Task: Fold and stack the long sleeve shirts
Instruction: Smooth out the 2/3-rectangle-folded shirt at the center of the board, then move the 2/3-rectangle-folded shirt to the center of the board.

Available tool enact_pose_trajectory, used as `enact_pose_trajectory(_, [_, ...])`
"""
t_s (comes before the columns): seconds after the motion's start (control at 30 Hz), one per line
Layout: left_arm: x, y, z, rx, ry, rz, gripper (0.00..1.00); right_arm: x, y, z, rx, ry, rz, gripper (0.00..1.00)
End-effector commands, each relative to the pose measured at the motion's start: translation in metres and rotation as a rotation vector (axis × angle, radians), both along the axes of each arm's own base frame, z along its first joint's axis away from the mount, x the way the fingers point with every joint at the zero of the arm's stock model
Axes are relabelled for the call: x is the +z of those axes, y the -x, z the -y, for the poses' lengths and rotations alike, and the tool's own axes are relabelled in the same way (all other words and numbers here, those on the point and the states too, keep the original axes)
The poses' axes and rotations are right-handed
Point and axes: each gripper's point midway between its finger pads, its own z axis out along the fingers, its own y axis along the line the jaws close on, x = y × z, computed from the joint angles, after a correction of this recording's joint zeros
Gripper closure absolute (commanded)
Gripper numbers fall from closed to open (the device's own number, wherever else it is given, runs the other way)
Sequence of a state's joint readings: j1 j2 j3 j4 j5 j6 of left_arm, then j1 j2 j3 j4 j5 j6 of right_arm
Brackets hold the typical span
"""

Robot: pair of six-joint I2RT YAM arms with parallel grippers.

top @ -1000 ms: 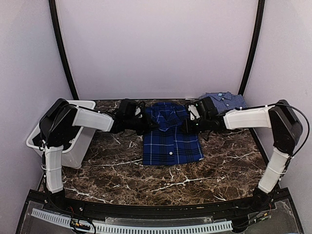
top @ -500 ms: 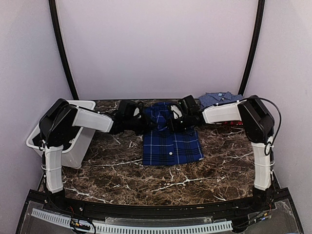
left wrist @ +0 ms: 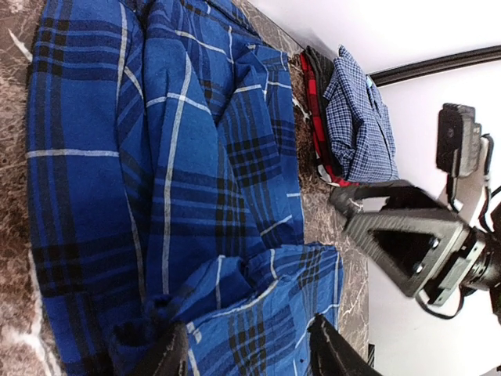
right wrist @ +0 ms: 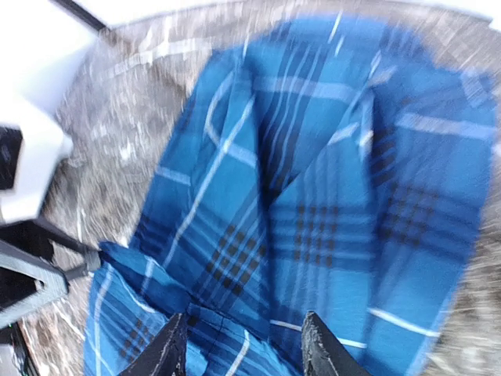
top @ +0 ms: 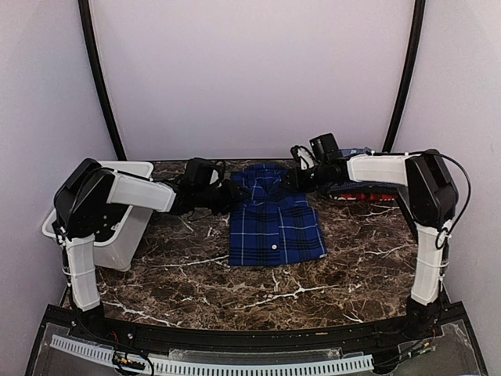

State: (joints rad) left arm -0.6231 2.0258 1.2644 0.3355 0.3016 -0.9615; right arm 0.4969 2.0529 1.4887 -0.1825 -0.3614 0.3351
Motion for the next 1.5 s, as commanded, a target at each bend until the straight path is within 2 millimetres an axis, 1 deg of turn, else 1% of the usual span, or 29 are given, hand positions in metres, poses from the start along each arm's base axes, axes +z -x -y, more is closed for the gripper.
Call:
enact_pose_trajectory(0.0, [0.029,0.012,-0.024,0.038,-0.019,0.038,0.48,0.059,0.002,0.008,-0.020,-0.040,0.104,0.53])
enact_pose_trajectory(0.03, [0.022,0.018,-0.029,0.040,-0.034,0.021,0.48,0.062,0.008,0.007,-0.009,-0.040,0.111,0.53])
enact_pose_trajectory(0.07, [0.025,0.021,-0.032,0.041,-0.034,0.025,0.48,0.061,0.014,0.006,0.000,-0.032,0.112,0.53])
enact_pose_trajectory(0.1, [0.019,0.026,-0.035,0.033,-0.042,0.008,0.48,0.061,0.022,0.002,0.012,-0.026,0.116,0.54])
enact_pose_trajectory(0.13, [0.019,0.031,-0.034,0.016,-0.037,0.000,0.48,0.057,0.030,-0.001,0.027,-0.016,0.111,0.54])
enact_pose_trajectory(0.17, [0.013,0.036,-0.035,0.004,-0.044,-0.018,0.47,0.054,0.037,-0.004,0.042,-0.007,0.110,0.55])
enact_pose_trajectory(0.2, [0.013,0.040,-0.034,-0.020,-0.039,-0.020,0.48,0.052,0.042,-0.009,0.056,0.000,0.115,0.57])
enact_pose_trajectory(0.33, [0.001,0.047,-0.031,-0.067,-0.052,-0.037,0.50,0.037,0.050,-0.027,0.100,0.022,0.103,0.65])
enact_pose_trajectory(0.37, [-0.001,0.046,-0.029,-0.077,-0.051,-0.037,0.50,0.031,0.050,-0.032,0.110,0.025,0.092,0.68])
enact_pose_trajectory(0.4, [0.003,0.045,-0.024,-0.095,-0.037,-0.023,0.52,0.027,0.050,-0.037,0.119,0.025,0.084,0.70])
enact_pose_trajectory(0.43, [0.002,0.044,-0.022,-0.104,-0.033,-0.020,0.53,0.022,0.049,-0.042,0.127,0.026,0.078,0.71])
enact_pose_trajectory(0.53, [0.012,0.039,-0.011,-0.139,0.006,0.011,0.58,0.006,0.043,-0.055,0.146,0.038,0.055,0.74])
enact_pose_trajectory(0.57, [0.012,0.038,-0.009,-0.143,0.010,0.014,0.58,0.000,0.040,-0.058,0.147,0.044,0.049,0.75])
enact_pose_trajectory(0.6, [0.018,0.036,-0.004,-0.153,0.026,0.029,0.59,-0.005,0.036,-0.060,0.144,0.050,0.044,0.75])
enact_pose_trajectory(0.63, [0.017,0.035,-0.001,-0.157,0.033,0.028,0.59,-0.012,0.033,-0.062,0.144,0.056,0.035,0.75])
enact_pose_trajectory(0.67, [0.024,0.033,0.004,-0.169,0.051,0.041,0.59,-0.016,0.029,-0.063,0.140,0.061,0.031,0.76])
enact_pose_trajectory(0.7, [0.019,0.034,0.008,-0.181,0.056,0.029,0.59,-0.022,0.026,-0.065,0.137,0.064,0.024,0.76])
enact_pose_trajectory(0.73, [0.025,0.030,0.013,-0.185,0.067,0.041,0.60,-0.027,0.023,-0.067,0.133,0.068,0.017,0.76])
enact_pose_trajectory(0.77, [0.018,0.030,0.017,-0.189,0.067,0.027,0.60,-0.031,0.020,-0.069,0.130,0.068,0.011,0.76])
enact_pose_trajectory(0.8, [0.020,0.026,0.021,-0.188,0.075,0.032,0.60,-0.034,0.019,-0.072,0.130,0.069,0.004,0.76])
enact_pose_trajectory(0.87, [0.002,0.021,0.022,-0.164,0.064,-0.009,0.63,-0.037,0.014,-0.075,0.124,0.069,-0.008,0.76])
enact_pose_trajectory(0.93, [-0.015,0.016,0.016,-0.113,0.046,-0.058,0.64,-0.032,0.011,-0.075,0.116,0.065,-0.003,0.75])
enact_pose_trajectory(1.07, [-0.046,0.012,-0.003,-0.034,-0.002,-0.128,0.64,-0.007,0.006,-0.067,0.087,0.048,0.032,0.71])
enact_pose_trajectory(1.17, [-0.068,0.012,-0.020,0.008,-0.061,-0.163,0.64,0.014,0.003,-0.053,0.062,0.038,0.060,0.67])
enact_pose_trajectory(1.23, [-0.079,0.012,-0.031,0.033,-0.083,-0.186,0.64,0.026,0.003,-0.039,0.034,0.034,0.080,0.64])
enact_pose_trajectory(1.3, [-0.087,0.013,-0.040,0.052,-0.098,-0.207,0.64,0.033,0.004,-0.022,0.004,0.035,0.091,0.61])
enact_pose_trajectory(1.33, [-0.088,0.012,-0.045,0.061,-0.103,-0.210,0.65,0.040,0.006,-0.014,-0.010,0.033,0.101,0.61])
enact_pose_trajectory(1.4, [-0.093,0.013,-0.050,0.063,-0.115,-0.219,0.64,0.039,0.013,0.002,-0.034,0.042,0.099,0.61])
enact_pose_trajectory(1.47, [-0.094,0.012,-0.053,0.063,-0.123,-0.220,0.64,0.035,0.025,0.015,-0.044,0.056,0.098,0.61])
